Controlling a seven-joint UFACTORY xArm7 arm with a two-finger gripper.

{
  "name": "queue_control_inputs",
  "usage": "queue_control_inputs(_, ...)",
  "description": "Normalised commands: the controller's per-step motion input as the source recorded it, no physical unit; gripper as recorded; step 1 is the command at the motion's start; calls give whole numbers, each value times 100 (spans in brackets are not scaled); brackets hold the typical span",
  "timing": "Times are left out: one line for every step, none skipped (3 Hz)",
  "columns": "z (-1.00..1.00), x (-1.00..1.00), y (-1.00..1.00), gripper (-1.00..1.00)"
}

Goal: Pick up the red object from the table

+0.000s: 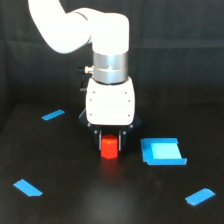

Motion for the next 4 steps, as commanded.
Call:
queue_control_inputs(37,2,-14,-97)
queue_control_inputs(100,0,-32,-100)
queue_control_inputs(100,-5,-17,-98)
queue_control_inputs(94,8,-13,-100)
